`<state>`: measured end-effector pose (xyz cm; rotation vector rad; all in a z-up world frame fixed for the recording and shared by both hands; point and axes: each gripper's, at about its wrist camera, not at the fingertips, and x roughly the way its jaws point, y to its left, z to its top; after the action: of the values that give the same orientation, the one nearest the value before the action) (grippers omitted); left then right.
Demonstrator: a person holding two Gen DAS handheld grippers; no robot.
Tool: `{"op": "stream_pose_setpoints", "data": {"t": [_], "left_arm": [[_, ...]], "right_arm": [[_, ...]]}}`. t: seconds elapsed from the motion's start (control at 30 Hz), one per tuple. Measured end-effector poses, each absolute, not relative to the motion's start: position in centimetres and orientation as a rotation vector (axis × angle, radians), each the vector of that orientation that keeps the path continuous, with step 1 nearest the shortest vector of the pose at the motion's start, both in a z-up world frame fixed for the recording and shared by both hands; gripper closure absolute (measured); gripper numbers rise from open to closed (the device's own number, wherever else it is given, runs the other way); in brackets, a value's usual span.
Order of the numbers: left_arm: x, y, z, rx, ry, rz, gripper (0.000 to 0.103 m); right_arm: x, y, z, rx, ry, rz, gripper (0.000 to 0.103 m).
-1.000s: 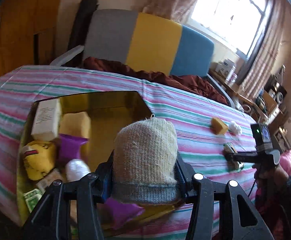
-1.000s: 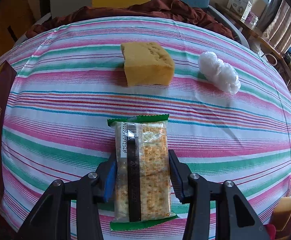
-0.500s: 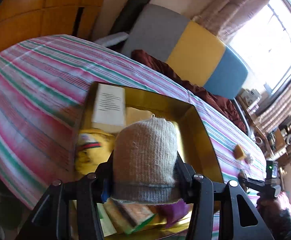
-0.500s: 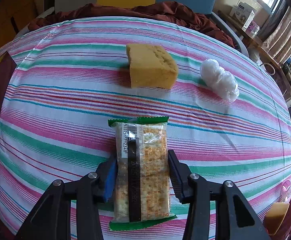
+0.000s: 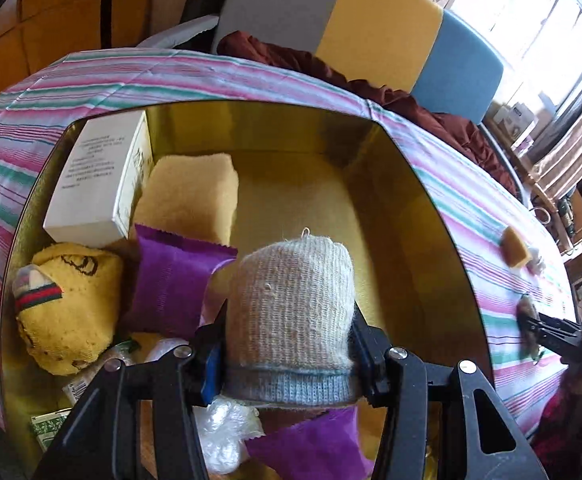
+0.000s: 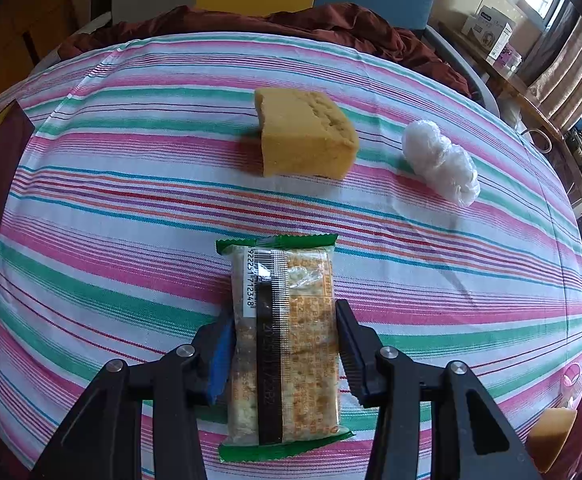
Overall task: Organize objects
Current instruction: 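Carry the sock into the gold tray and open the left tool, then lower the cracker packet into the gold tray and open the right tool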
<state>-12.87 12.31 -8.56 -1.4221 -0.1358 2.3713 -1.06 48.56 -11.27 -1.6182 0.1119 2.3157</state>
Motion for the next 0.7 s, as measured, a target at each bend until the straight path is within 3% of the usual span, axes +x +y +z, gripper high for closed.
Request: {"op": "stream_pose_setpoints", "data": {"t": [0.13, 0.5, 0.7], "left_arm": [[-12.5, 12.1, -8.5, -1.41, -0.12, 2.387, 0.045], [-9.4, 8.7, -5.1, -1.276, -0.135, 2.491, 0.043], [-6.9, 6.7, -3.1, -1.168, -0.078, 2.55, 0.035]], "right_arm": [[-1.1, 48.7, -11.3, -1.618, 0.106, 2.316, 0.055], [-1.5, 48.3, -11.4, -1.614, 0.092, 2.31, 0.06], [-1.4, 47.5, -11.0, -1.637, 0.104, 2.288, 0.061]]}}
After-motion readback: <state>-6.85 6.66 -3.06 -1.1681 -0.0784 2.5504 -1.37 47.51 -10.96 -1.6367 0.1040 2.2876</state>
